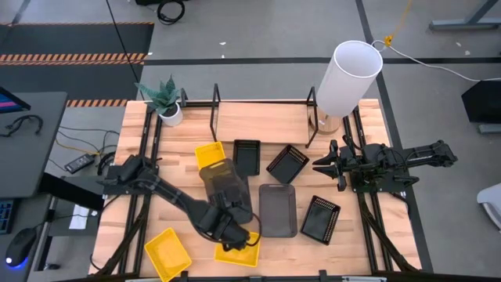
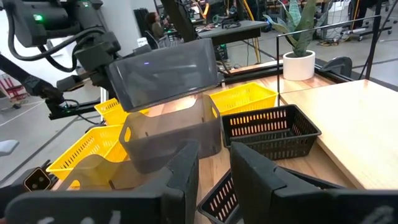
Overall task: Stack baskets on shelf by color
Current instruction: Stack the left gray bin on the middle gray bin
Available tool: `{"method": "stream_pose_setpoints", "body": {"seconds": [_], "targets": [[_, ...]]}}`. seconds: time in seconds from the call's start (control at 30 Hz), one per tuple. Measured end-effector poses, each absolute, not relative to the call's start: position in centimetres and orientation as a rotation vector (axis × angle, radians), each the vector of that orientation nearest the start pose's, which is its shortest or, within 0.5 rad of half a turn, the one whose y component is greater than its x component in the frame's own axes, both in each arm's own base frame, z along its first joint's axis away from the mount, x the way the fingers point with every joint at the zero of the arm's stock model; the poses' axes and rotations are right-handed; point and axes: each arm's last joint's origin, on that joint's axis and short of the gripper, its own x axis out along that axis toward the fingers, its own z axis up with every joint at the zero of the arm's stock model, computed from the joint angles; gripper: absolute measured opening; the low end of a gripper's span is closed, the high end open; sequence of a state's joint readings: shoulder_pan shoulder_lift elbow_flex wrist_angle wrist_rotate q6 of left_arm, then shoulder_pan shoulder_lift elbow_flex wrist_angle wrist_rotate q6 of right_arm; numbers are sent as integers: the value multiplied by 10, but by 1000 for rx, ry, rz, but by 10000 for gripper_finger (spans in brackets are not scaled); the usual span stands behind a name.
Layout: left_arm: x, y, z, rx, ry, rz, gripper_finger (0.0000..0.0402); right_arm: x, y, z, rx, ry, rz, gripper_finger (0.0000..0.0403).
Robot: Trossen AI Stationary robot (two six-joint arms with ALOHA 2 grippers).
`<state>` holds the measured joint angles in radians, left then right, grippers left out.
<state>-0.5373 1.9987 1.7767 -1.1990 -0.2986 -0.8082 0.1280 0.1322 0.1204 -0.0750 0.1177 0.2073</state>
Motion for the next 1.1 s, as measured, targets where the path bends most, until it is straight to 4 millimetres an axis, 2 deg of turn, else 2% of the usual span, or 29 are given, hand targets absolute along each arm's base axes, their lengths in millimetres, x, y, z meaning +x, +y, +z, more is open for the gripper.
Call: {"method": "stream_pose_setpoints", "body": {"seconds": [0.53, 0.83, 1.1], "targets": [[349, -198, 254, -158, 1239, 277, 7, 100, 9, 187, 197, 87, 1, 98], [346, -199, 241, -167, 1275, 257, 7, 100, 9, 187, 197, 87, 2, 98], [346, -199, 241, -167, 1274, 256, 7, 100, 9, 187, 197, 87, 2, 98]]}}
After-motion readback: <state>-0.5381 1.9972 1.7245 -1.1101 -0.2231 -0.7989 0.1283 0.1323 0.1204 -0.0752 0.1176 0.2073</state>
